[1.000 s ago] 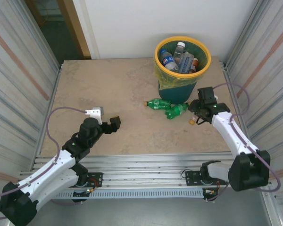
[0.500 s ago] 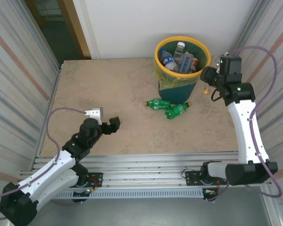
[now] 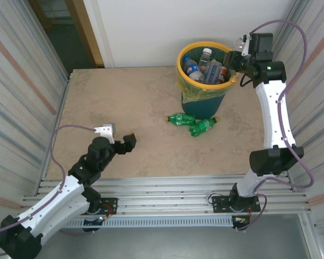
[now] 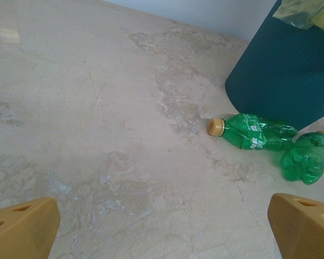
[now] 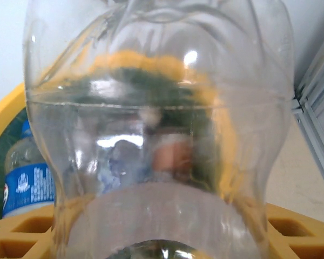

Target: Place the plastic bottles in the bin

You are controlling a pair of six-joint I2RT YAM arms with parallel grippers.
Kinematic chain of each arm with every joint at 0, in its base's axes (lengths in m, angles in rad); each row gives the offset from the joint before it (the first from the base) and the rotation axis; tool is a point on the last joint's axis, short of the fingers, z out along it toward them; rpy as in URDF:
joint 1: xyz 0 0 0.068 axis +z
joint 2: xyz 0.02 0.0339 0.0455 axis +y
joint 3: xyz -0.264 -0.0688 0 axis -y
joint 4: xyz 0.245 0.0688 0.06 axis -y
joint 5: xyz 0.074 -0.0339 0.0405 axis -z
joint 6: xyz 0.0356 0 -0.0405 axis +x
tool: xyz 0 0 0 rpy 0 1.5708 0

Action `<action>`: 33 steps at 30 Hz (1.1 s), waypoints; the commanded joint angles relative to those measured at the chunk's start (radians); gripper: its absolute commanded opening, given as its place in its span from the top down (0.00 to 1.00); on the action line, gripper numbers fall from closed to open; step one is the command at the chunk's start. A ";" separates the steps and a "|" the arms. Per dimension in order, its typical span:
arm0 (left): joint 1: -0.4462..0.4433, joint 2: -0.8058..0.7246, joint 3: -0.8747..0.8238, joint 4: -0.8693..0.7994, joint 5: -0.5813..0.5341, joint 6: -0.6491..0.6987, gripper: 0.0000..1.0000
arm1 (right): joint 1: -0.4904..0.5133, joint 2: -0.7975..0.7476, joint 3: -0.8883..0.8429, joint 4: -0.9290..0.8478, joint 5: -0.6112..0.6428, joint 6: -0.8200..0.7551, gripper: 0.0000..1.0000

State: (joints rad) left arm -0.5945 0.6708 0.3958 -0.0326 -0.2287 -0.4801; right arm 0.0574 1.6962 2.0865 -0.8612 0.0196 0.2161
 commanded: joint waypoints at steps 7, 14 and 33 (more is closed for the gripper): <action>0.011 -0.013 0.008 -0.015 -0.020 -0.023 0.01 | -0.014 0.234 0.263 -0.060 -0.041 -0.060 0.57; 0.010 -0.012 0.008 -0.014 -0.017 -0.029 0.01 | -0.014 0.320 0.328 -0.088 -0.020 -0.098 0.51; 0.011 0.012 0.005 0.007 -0.001 -0.042 0.01 | 0.008 0.309 0.331 -0.049 0.003 -0.155 0.29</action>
State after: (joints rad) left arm -0.5888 0.6830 0.3958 -0.0330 -0.2283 -0.5030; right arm 0.0589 2.0270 2.3791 -0.9382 0.0082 0.0814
